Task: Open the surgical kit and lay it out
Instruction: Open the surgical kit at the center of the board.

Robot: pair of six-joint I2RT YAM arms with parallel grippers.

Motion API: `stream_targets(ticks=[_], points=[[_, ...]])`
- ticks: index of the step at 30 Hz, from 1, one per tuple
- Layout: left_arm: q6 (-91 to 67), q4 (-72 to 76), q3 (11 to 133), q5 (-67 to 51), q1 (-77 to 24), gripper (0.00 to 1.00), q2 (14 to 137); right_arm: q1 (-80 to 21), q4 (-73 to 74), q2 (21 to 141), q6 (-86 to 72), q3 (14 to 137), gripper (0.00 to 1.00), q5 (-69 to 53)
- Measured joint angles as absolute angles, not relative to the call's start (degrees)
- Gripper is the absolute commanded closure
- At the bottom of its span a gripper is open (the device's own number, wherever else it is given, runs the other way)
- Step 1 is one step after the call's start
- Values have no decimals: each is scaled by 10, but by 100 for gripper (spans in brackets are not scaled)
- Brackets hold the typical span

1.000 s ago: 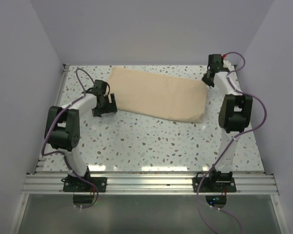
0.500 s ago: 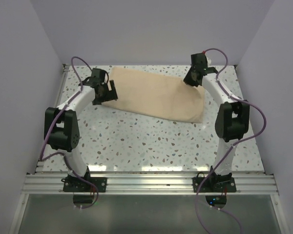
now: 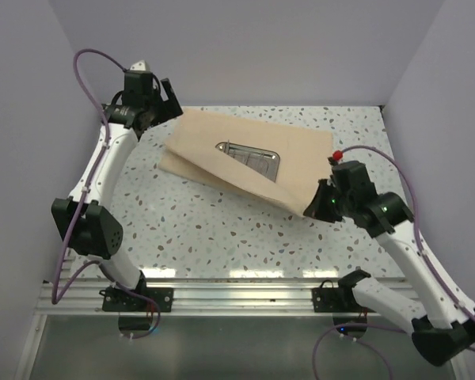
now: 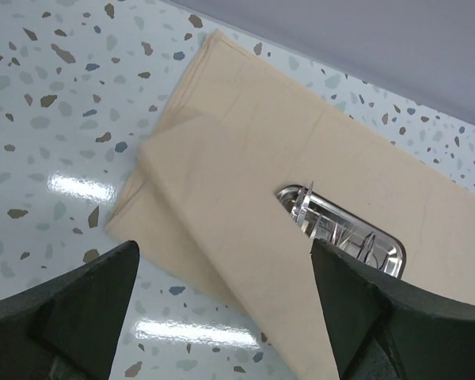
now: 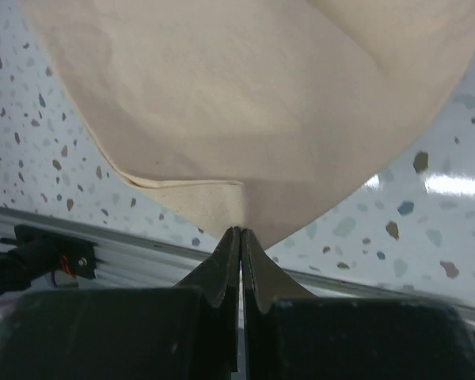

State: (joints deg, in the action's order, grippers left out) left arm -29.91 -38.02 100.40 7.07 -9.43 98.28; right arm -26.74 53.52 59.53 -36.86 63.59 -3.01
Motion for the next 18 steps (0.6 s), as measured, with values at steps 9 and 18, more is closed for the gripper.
stream_targets(ticks=[9, 18], points=[[-339, -378, 879, 84, -94, 6, 861, -266, 708, 453, -364, 502, 42, -67], [-345, -375, 745, 94, -94, 6, 773, -266, 769, 434, -350, 500, 2, -65]])
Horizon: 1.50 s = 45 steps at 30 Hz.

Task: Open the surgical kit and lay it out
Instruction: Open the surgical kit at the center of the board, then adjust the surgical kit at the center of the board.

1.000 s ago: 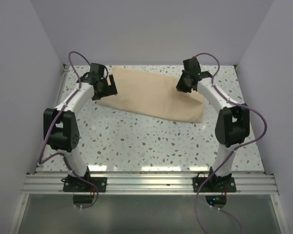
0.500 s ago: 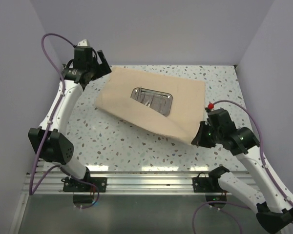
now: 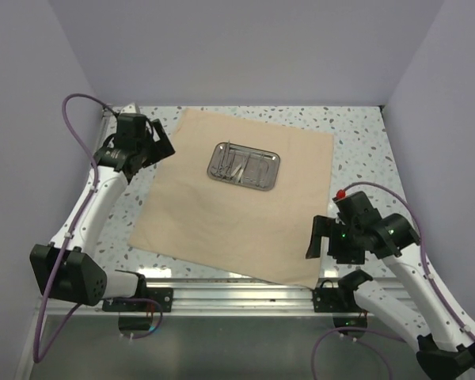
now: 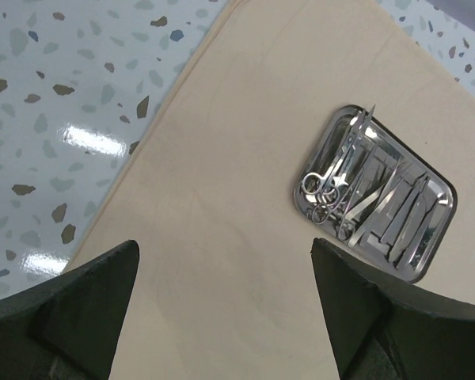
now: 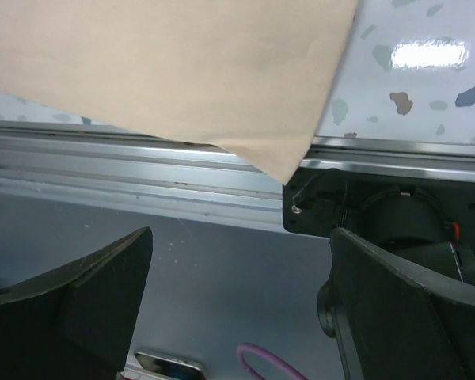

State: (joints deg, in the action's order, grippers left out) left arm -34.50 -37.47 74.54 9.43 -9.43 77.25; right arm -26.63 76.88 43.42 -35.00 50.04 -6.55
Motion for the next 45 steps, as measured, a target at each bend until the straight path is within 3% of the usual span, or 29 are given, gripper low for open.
stream_targets(ticks=[6, 9, 16, 25, 33, 37, 38, 40, 41, 43, 44, 45], points=[[-330, -373, 699, 99, -94, 2, 762, -266, 741, 479, -372, 581, 2, -55], [-305, -357, 701, 102, -89, 2, 784, -266, 705, 566, -378, 618, 2, -50], [-268, -303, 735, 51, -16, 5, 923, -205, 614, 817, -373, 748, 2, -18], [-254, -265, 816, 9, 19, 8, 1093, -44, 571, 986, -369, 860, 2, 58], [-244, -262, 888, -20, 18, 18, 1190, -22, 507, 1104, -369, 882, 4, 104], [-247, -263, 903, -28, 18, 34, 1205, -16, 484, 1176, -361, 920, 9, 105], [-248, -265, 905, -29, 18, 43, 1208, -14, 481, 1198, -358, 936, 18, 105], [-251, -268, 905, -32, 18, 53, 1211, -13, 469, 1238, -350, 965, 30, 99], [-252, -272, 905, -34, 18, 66, 1213, -11, 473, 1255, -349, 983, 40, 91], [-257, -275, 903, -40, 18, 79, 1214, -9, 469, 1273, -345, 1011, 55, 82], [-258, -275, 900, -44, 18, 96, 1214, -8, 484, 1286, -342, 1031, 61, 80], [-263, -274, 895, -47, 18, 100, 1214, -6, 494, 1295, -342, 1048, 68, 76]])
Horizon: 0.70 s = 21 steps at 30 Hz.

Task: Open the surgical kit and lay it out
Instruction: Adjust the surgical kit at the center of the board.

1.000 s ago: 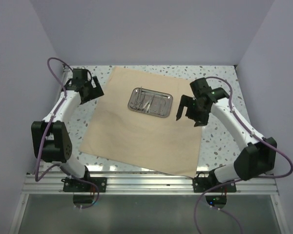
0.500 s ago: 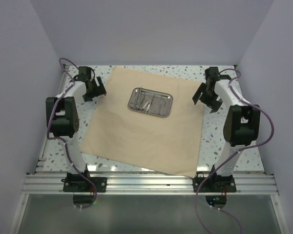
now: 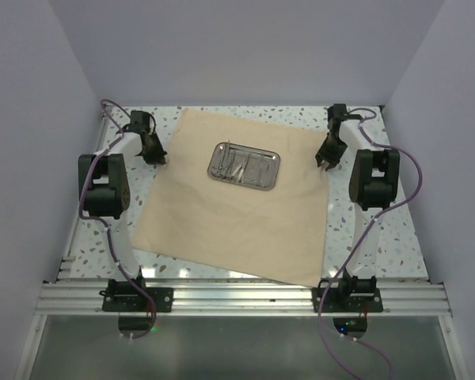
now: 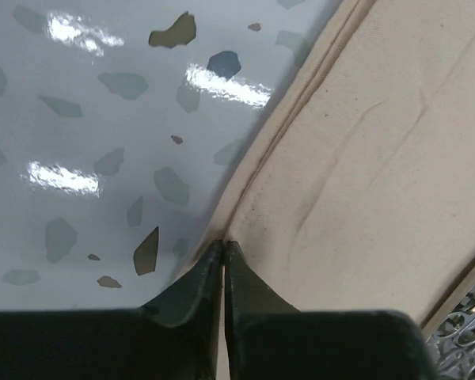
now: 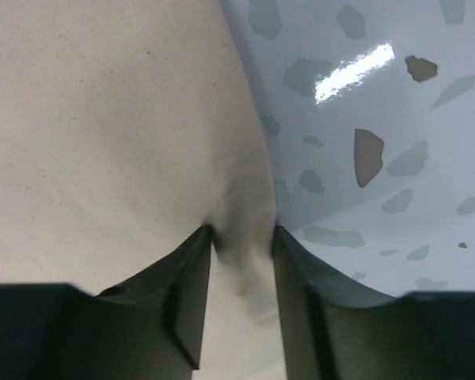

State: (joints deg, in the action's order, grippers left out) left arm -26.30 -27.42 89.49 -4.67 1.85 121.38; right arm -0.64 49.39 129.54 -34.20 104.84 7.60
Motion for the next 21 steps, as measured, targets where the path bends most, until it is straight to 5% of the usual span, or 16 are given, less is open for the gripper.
stream_targets(ticks=[4, 17, 18, 19, 20, 21], points=[[-267, -269, 877, -59, 19, 100, 1212, -5, 534, 1349, -340, 1138, 100, 50], [-270, -285, 776, -12, 19, 100, 1126, -3, 548, 1487, -382, 1379, 97, -16], [-270, -286, 776, -9, 19, 100, 1125, -3, 539, 1487, -385, 1374, 82, -19], [-270, -287, 777, -7, 19, 99, 1125, -3, 530, 1486, -389, 1369, 36, -23], [-270, -289, 777, -6, 19, 80, 1125, -3, 520, 1483, -393, 1362, 13, -27], [-268, -291, 779, -4, 19, 65, 1125, -3, 495, 1473, -396, 1350, 2, -39]])
